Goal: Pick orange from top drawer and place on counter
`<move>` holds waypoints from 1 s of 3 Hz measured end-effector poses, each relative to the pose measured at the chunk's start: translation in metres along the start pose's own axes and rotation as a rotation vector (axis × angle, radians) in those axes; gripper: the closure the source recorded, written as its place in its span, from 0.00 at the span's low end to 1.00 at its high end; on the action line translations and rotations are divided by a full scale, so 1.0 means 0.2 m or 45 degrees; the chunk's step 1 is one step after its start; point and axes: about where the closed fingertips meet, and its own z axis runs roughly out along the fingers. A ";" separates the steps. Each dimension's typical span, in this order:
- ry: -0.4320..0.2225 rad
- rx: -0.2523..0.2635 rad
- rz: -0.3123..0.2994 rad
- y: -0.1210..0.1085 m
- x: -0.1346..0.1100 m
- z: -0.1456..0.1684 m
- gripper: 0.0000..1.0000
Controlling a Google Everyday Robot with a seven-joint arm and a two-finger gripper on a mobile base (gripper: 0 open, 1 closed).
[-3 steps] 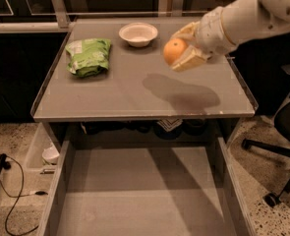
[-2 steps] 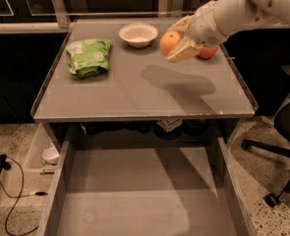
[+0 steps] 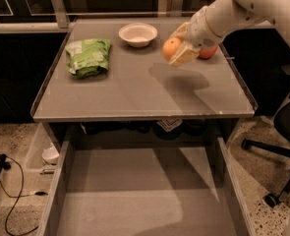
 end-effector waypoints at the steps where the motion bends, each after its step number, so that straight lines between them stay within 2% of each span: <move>1: 0.093 -0.042 -0.012 0.07 0.05 0.05 1.00; 2: 0.142 -0.098 -0.006 0.17 0.10 0.10 1.00; 3: 0.134 -0.167 0.004 0.28 0.11 0.15 1.00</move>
Offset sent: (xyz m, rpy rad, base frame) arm -0.0325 -0.0066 -0.0639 -0.1614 0.1221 -0.0129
